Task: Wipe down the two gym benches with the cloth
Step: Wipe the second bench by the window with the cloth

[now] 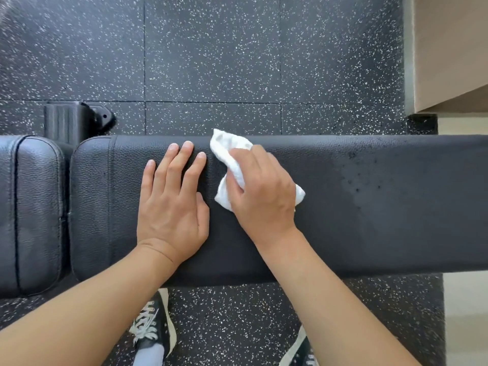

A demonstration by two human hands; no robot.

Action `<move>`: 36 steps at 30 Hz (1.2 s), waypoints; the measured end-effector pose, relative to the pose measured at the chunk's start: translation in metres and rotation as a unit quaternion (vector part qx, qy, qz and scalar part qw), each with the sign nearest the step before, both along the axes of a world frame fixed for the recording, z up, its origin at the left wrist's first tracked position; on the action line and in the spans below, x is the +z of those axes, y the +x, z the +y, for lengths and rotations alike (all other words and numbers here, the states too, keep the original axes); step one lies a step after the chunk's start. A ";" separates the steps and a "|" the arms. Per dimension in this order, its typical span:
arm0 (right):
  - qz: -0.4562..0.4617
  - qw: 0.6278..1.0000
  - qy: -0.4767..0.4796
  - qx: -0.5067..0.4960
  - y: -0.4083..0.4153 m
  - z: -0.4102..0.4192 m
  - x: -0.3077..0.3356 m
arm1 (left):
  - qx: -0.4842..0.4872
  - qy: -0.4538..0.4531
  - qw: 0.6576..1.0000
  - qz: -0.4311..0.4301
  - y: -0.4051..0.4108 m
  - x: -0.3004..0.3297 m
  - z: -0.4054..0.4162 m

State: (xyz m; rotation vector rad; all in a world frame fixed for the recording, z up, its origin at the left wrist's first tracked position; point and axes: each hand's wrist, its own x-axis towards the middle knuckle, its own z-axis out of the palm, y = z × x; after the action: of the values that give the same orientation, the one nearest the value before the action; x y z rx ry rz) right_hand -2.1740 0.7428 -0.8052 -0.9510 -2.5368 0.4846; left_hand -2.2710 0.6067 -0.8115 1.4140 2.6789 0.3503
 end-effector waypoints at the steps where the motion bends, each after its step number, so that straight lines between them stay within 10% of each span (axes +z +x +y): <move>1: -0.001 1.000 0.005 0.015 0.020 -0.008 0.000 | 0.001 0.000 1.000 0.000 0.000 0.000 0.000; 10: -0.034 0.984 0.049 0.170 0.177 -0.014 -0.001 | 0.004 0.004 1.000 -0.001 0.001 0.000 0.000; 20: -0.016 0.982 0.019 -0.186 0.034 0.083 0.000 | 0.002 0.006 1.000 0.010 0.002 0.001 0.001; 30: -0.047 0.998 0.003 0.043 0.131 -0.025 0.013 | -0.022 -0.104 0.994 0.003 0.009 0.025 0.012; 36: -0.103 0.993 -0.013 -0.054 0.213 0.022 0.028 | -0.143 -0.158 0.977 0.030 0.024 0.043 0.018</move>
State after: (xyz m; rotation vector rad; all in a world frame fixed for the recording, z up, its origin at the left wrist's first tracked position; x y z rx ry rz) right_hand -1.9614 0.7649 -0.7771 -1.1958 -2.6467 0.4073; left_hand -2.2465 0.6252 -0.7689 1.6885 2.3848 -0.1375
